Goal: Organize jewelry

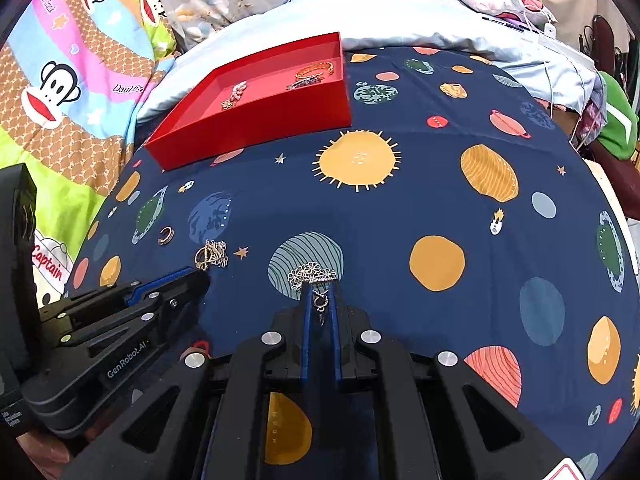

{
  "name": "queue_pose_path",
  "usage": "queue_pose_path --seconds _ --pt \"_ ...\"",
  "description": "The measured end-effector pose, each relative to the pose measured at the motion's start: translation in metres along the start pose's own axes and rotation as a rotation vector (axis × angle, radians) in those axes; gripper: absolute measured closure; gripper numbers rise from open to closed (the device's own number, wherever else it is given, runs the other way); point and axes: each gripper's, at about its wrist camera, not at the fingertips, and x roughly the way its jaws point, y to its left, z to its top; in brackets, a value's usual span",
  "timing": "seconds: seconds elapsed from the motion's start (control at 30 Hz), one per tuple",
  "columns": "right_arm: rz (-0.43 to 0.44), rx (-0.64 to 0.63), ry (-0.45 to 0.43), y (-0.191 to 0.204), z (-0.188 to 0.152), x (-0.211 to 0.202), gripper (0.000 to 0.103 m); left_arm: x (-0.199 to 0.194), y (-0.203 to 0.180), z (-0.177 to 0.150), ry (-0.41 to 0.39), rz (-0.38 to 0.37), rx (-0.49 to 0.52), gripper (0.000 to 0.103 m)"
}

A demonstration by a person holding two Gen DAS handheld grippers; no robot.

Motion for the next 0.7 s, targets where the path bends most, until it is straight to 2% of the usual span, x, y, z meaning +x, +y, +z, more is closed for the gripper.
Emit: queue_pose_path --seconds 0.27,0.7 --pt "0.014 0.014 -0.010 -0.002 0.001 -0.006 0.096 -0.008 -0.004 -0.001 -0.003 -0.048 -0.002 0.103" --pt "0.041 0.002 -0.111 0.003 0.023 -0.044 0.096 -0.060 0.002 0.023 -0.110 -0.072 -0.014 0.103"
